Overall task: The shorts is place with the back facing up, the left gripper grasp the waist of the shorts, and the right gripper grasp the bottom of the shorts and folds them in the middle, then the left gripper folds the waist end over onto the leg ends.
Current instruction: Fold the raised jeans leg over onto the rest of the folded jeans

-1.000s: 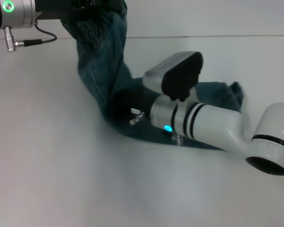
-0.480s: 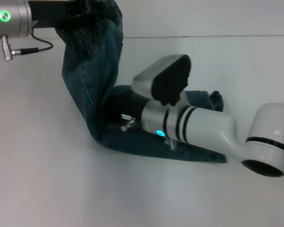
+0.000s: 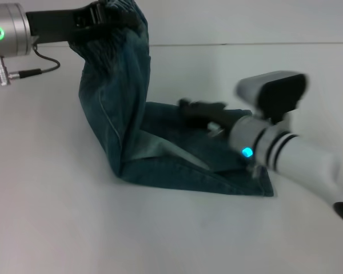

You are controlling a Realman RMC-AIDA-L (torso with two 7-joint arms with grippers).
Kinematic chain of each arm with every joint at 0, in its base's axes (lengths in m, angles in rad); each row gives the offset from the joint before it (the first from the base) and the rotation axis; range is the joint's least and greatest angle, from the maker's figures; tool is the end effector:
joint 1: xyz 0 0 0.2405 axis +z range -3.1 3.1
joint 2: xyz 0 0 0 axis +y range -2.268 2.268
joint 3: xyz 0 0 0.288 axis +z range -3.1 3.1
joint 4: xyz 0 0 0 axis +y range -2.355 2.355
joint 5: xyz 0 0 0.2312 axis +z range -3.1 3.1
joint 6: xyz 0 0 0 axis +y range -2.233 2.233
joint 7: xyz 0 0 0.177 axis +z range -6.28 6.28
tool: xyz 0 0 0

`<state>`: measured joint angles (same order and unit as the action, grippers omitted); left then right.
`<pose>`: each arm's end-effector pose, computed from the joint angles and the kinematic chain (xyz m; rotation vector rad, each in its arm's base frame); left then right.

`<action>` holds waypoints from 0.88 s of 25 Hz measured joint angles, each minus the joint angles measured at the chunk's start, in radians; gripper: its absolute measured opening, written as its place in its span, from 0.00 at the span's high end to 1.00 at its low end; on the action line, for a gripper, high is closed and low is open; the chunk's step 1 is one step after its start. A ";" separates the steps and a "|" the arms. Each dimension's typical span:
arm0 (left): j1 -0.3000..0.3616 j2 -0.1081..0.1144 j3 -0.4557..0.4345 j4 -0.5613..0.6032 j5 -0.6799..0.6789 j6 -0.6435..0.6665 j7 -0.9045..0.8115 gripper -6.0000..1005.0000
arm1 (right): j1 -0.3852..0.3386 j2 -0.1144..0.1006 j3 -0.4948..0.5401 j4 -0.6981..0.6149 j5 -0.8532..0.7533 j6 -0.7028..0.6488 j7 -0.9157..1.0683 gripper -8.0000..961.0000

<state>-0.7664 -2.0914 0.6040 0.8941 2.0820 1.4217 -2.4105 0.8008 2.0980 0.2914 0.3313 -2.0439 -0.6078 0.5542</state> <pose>-0.1897 0.4730 0.0137 -2.3288 -1.4971 -0.8758 0.2357 0.4354 -0.1911 -2.1511 0.9824 0.6545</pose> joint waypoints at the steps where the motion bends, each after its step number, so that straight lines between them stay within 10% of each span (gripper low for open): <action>1: 0.003 -0.007 0.000 -0.001 -0.005 0.010 0.015 0.81 | -0.018 -0.001 0.027 -0.021 0.000 -0.035 0.012 0.90; 8: 0.007 -0.073 0.034 -0.023 -0.035 0.045 0.200 0.77 | -0.102 -0.006 0.245 -0.203 0.034 -0.372 0.110 0.89; 22: 0.003 -0.079 0.512 -0.153 -0.099 -0.259 0.395 0.70 | -0.119 -0.014 0.354 -0.366 0.102 -0.475 0.264 0.87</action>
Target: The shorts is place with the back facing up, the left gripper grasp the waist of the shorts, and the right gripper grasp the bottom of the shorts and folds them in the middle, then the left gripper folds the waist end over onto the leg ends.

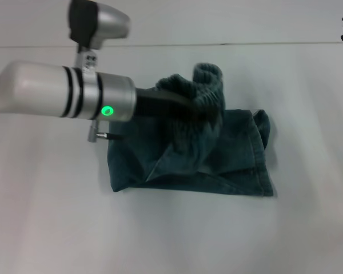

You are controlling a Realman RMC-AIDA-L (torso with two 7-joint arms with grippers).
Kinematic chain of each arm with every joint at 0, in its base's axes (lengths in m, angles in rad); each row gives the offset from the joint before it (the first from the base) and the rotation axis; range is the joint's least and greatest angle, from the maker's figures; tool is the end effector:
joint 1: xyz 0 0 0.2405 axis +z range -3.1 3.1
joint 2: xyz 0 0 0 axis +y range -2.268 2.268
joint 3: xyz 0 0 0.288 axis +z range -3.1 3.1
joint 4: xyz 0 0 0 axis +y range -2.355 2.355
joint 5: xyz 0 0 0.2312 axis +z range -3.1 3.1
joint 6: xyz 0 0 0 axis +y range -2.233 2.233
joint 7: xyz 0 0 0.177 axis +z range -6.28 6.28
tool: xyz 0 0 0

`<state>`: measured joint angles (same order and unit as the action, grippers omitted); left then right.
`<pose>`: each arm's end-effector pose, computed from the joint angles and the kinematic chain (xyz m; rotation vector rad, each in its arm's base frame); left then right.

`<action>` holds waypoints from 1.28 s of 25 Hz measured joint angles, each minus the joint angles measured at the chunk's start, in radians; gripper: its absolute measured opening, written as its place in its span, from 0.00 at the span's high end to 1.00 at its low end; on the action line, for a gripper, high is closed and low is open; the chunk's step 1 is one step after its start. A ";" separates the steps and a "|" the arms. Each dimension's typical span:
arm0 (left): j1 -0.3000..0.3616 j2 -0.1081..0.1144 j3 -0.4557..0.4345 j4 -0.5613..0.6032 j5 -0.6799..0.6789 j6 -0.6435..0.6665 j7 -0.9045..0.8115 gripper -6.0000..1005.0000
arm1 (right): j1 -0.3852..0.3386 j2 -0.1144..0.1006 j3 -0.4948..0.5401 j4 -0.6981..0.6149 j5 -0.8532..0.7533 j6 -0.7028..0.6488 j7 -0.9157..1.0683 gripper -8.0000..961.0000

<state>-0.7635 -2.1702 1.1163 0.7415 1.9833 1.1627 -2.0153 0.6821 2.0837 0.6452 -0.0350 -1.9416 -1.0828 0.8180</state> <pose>-0.1621 0.4391 -0.1262 -2.7503 -0.9681 -0.4799 0.3373 0.4593 -0.0113 -1.3830 1.0032 1.1305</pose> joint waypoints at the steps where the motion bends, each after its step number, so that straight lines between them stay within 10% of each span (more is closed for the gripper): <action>1: -0.005 0.000 0.026 -0.001 0.000 -0.003 0.004 0.70 | -0.001 0.000 0.000 0.000 0.003 0.007 0.000 0.87; 9: -0.023 -0.005 0.159 -0.021 -0.093 -0.037 0.012 0.65 | 0.001 0.002 -0.001 -0.001 0.010 0.056 -0.007 0.85; 21: -0.012 -0.005 0.217 -0.001 -0.235 -0.011 0.033 0.30 | 0.007 0.002 -0.033 0.010 0.003 0.082 -0.006 0.84; 32: 0.151 0.008 -0.148 0.029 -0.288 0.218 0.144 0.08 | -0.007 -0.019 -0.484 -0.242 -0.069 -0.255 0.395 0.82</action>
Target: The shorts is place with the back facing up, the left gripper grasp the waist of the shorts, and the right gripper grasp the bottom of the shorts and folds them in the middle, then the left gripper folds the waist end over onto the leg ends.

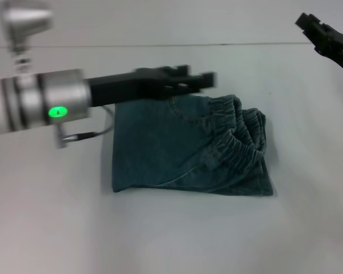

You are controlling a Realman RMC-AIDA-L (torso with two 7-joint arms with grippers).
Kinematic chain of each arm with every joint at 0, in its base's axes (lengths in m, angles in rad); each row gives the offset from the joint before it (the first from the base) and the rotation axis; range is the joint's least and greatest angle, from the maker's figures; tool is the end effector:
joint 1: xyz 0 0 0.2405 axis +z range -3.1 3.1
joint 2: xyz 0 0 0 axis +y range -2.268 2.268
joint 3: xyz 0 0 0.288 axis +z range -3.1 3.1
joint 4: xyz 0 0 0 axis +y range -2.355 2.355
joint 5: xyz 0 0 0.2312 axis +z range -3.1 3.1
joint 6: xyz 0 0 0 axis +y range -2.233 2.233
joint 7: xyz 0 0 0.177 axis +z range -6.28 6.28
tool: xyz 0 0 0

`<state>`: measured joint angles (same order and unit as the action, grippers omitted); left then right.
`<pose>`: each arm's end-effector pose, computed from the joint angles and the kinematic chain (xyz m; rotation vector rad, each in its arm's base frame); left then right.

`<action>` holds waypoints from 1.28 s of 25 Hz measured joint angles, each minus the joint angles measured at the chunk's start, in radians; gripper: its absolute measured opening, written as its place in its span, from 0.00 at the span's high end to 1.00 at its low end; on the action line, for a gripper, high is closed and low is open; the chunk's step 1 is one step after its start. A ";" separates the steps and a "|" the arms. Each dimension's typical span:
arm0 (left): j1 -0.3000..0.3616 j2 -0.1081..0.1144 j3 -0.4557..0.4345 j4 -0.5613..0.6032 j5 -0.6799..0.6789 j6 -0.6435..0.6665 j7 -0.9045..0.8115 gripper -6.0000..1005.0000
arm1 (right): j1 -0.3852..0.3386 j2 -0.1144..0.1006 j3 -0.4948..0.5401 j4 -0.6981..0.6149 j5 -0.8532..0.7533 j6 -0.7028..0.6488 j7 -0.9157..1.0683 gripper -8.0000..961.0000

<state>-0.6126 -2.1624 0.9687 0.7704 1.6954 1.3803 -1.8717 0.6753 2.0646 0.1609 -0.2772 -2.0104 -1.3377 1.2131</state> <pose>-0.1774 0.4142 -0.0730 -2.6495 -1.0283 -1.0098 0.3065 0.4417 -0.0041 -1.8887 0.9272 1.1866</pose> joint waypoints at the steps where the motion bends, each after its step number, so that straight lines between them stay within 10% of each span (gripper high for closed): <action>1: 0.026 0.004 -0.053 0.002 0.001 0.040 0.018 0.08 | -0.006 -0.002 -0.057 -0.046 -0.001 -0.039 0.049 0.79; 9: 0.156 0.055 -0.299 0.013 0.135 0.242 0.056 0.08 | -0.118 -0.049 -0.454 -0.371 -0.002 -0.445 0.287 0.58; 17: 0.238 0.044 -0.374 0.095 0.337 0.328 0.067 0.08 | -0.201 -0.124 -0.627 -0.467 -0.086 -0.567 0.417 0.21; 32: 0.224 0.038 -0.363 0.095 0.378 0.366 0.047 0.08 | -0.213 -0.094 -0.628 -0.462 -0.208 -0.493 0.422 0.09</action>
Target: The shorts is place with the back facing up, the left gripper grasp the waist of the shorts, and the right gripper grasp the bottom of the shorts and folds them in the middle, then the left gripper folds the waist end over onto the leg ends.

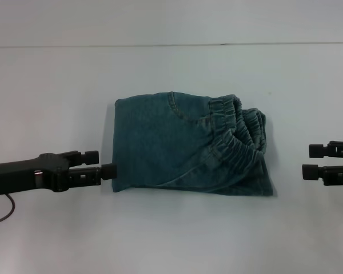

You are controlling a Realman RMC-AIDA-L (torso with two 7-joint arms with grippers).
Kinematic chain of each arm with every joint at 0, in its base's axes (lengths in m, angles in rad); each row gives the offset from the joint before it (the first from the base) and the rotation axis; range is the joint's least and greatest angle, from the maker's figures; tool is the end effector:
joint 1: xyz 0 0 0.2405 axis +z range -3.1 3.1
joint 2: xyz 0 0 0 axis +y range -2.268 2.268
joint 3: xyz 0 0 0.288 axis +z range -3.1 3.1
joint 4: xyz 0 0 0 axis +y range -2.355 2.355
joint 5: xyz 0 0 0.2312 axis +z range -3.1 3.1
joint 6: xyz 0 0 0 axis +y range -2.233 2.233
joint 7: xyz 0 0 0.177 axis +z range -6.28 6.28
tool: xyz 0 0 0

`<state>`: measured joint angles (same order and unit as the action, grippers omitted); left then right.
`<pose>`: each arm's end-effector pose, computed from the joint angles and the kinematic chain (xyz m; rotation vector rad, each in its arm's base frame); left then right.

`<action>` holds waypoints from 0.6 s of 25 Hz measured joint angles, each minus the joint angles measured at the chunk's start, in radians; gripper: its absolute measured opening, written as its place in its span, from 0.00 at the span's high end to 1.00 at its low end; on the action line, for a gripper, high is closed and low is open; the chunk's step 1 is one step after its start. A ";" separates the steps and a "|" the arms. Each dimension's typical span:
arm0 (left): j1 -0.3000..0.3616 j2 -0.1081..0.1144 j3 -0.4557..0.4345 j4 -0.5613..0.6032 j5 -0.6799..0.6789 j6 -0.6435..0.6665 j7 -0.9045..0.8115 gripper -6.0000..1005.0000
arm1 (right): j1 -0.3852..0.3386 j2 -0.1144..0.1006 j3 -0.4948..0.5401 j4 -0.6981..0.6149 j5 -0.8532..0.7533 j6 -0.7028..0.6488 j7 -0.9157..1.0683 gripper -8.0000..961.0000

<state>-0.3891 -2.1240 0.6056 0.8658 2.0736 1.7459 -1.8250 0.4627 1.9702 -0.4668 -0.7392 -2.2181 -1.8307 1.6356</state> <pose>-0.3074 0.3222 -0.0179 -2.6246 -1.2270 -0.7770 0.3375 0.3291 0.0318 -2.7133 1.0293 0.6328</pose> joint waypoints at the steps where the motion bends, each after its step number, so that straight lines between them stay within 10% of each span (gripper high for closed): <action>1: -0.001 0.000 0.000 0.000 0.000 0.003 -0.002 0.08 | 0.000 0.000 0.000 0.000 0.000 0.000 0.000 0.09; 15: -0.002 0.000 -0.001 -0.002 0.000 0.025 -0.015 0.08 | -0.001 0.009 -0.008 -0.002 0.000 0.000 -0.003 0.10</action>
<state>-0.3915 -2.1238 0.6042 0.8643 2.0740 1.7704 -1.8395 0.4621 1.9789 -0.4751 -0.7410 -2.2182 -1.8309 1.6325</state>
